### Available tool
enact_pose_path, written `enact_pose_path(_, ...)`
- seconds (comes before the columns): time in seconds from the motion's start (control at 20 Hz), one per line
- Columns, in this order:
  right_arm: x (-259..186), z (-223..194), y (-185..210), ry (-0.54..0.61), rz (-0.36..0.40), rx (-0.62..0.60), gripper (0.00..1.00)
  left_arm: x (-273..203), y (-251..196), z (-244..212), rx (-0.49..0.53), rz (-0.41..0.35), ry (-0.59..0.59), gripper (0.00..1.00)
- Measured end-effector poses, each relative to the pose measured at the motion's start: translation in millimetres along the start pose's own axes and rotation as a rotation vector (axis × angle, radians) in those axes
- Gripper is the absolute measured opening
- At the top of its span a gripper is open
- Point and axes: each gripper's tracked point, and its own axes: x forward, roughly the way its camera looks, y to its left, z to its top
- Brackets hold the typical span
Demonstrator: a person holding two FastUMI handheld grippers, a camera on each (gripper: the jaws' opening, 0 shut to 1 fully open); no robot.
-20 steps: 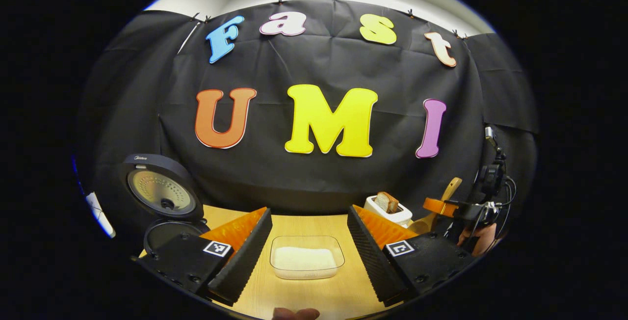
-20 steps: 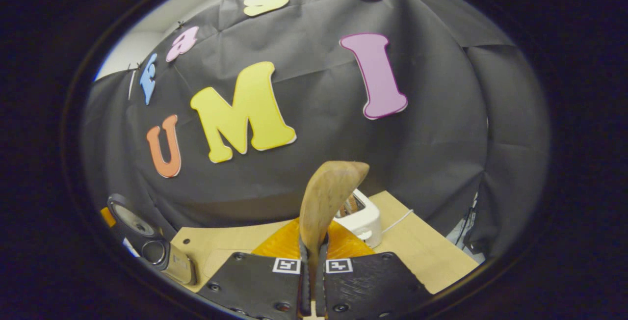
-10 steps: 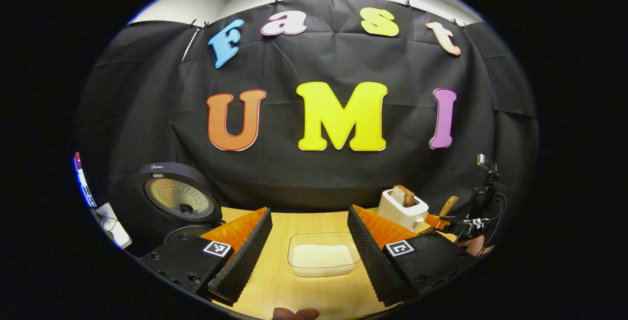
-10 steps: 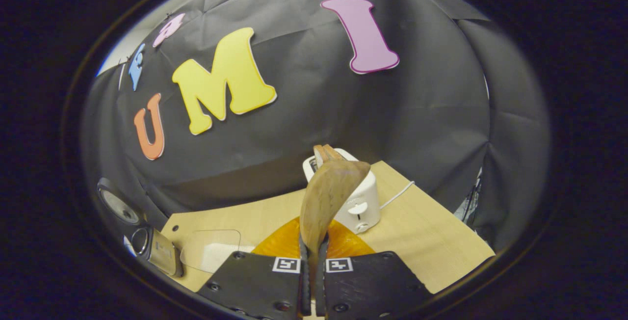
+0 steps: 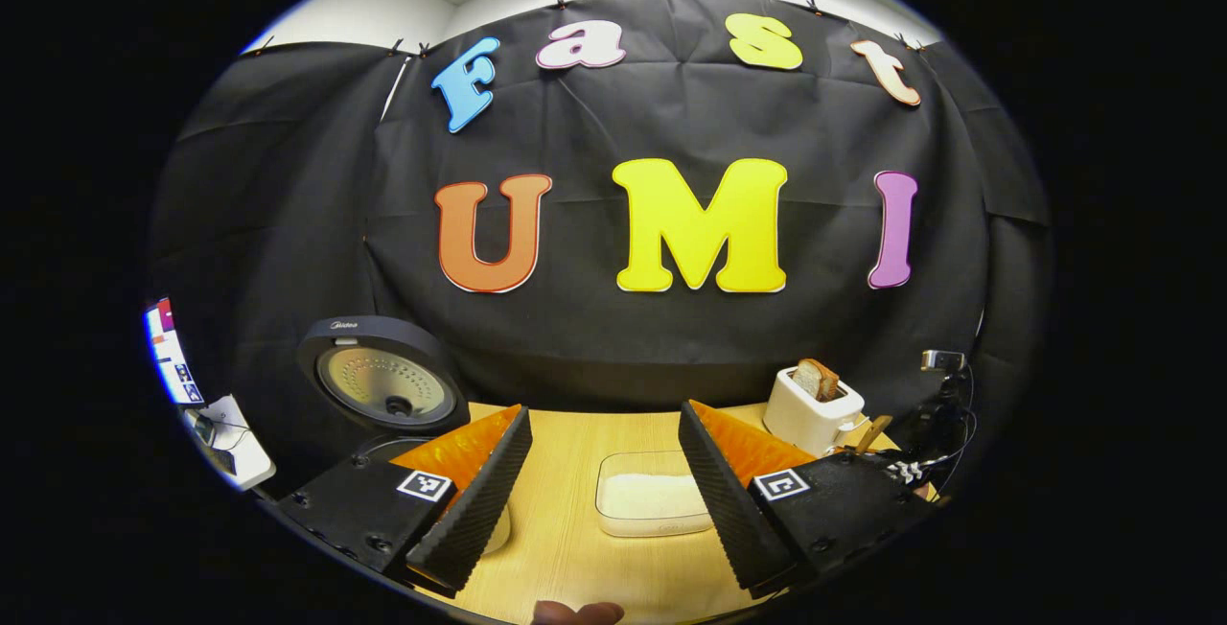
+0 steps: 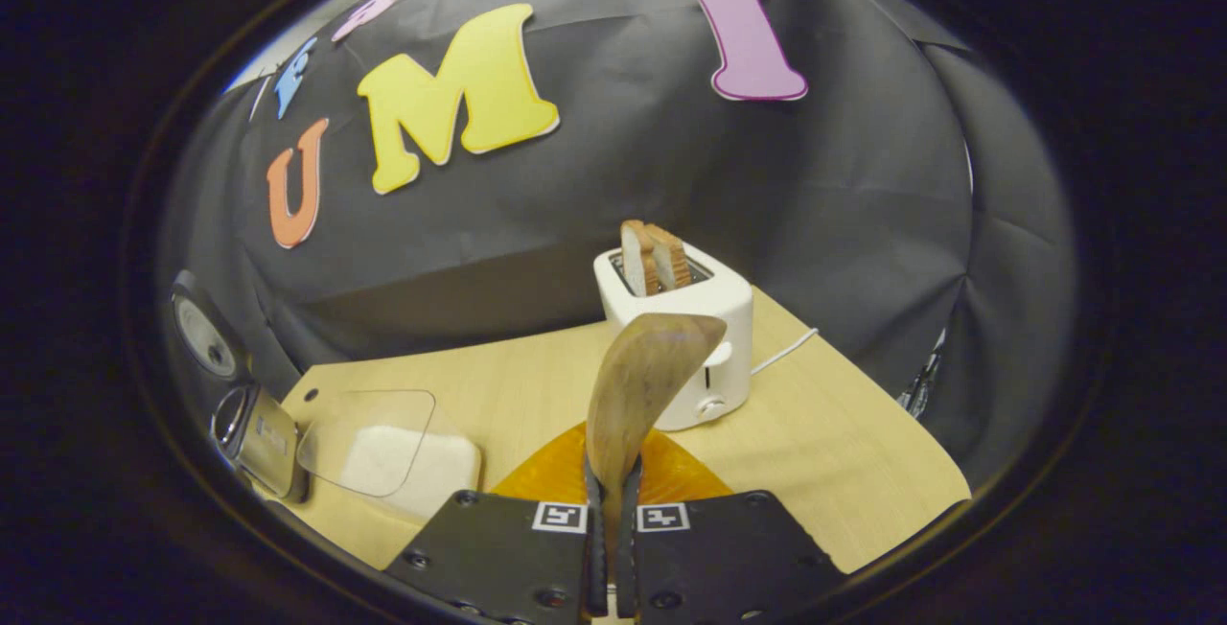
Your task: Close the left gripper, press the button to open the rice cooker; take a wooden spoon from the chopstick holder with the right hand, scoop a spoonful of rice and pour it into the rice cooker, then put the wooden spoon back into the chopstick holder.
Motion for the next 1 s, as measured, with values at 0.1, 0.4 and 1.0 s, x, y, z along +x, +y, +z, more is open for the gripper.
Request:
enact_pose_path(0.1,3.1,-7.4,-1.8,0.017,-0.015,-0.003,0.04,-1.4,0.9,-0.3,0.005,0.004,0.004,0.98)
enact_pose_path(0.4,0.6,-2.2,-3.4,0.007,-0.028,0.009,0.12,-4.3,3.5,2.2,0.003,0.004,-0.004,0.98)
enact_pose_path(1.0,-50.1,49.0,-20.9,-0.064,-0.103,0.029,0.95,4.2,19.4,18.7,-0.040,0.026,-0.049,0.98)
